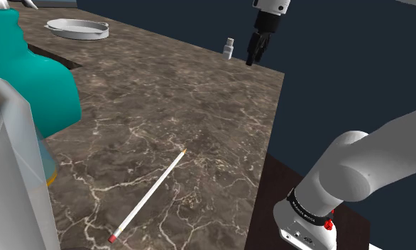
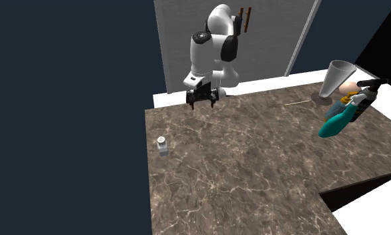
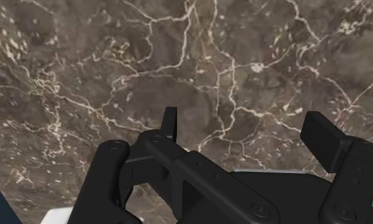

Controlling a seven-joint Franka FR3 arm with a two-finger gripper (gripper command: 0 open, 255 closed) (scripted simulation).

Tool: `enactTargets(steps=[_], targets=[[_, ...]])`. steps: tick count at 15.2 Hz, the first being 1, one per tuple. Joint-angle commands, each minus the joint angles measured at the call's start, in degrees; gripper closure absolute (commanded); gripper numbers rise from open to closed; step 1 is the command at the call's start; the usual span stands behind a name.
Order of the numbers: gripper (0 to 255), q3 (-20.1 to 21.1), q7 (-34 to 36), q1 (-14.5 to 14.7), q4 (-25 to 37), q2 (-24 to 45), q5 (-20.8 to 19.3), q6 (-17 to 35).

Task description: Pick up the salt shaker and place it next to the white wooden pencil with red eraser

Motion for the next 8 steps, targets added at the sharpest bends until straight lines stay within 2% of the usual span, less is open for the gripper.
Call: enactTargets(steps=[1,8], targets=[[0,-1.16,-2.19,-0.09,2.87,3.42,-0.44,1.34],[0,-4.9,-9.88,-0.66,15.85,16.55,0.09,4.13]])
